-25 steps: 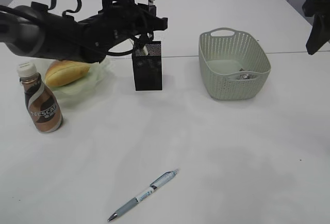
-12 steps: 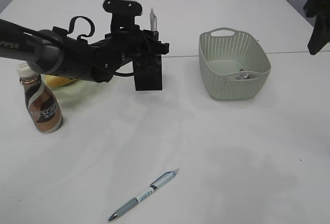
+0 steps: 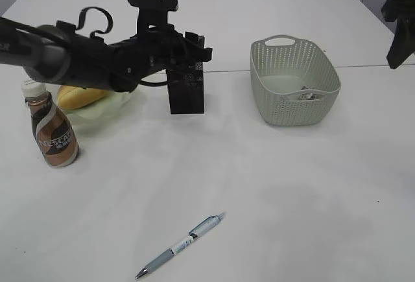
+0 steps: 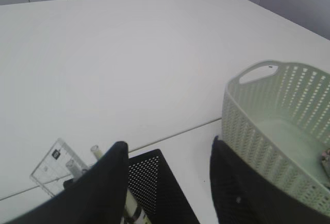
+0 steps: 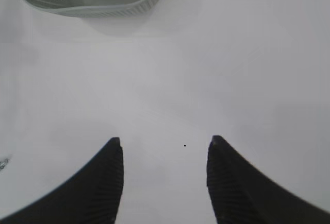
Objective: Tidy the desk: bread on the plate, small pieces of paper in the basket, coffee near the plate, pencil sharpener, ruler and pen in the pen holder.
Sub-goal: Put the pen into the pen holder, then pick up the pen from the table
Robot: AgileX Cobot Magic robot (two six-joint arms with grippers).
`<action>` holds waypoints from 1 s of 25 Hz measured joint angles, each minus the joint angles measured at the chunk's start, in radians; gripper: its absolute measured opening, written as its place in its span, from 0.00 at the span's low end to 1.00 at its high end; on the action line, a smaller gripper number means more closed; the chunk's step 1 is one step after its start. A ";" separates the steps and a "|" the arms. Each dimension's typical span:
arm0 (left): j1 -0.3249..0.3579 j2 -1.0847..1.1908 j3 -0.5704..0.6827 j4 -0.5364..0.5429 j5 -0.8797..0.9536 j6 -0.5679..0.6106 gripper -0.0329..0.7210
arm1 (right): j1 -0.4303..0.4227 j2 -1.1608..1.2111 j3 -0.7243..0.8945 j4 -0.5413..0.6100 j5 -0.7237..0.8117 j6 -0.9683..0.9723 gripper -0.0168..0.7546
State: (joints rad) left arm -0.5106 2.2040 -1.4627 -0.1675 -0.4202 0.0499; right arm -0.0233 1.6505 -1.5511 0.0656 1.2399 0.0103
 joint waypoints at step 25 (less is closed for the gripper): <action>-0.212 -0.338 0.000 0.189 1.481 0.029 0.50 | 0.000 0.000 0.000 0.003 -0.013 0.000 0.52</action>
State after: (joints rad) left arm -0.7224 1.8662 -1.4627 0.0216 1.0606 0.0791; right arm -0.0233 1.6505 -1.5511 0.0687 1.2273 0.0103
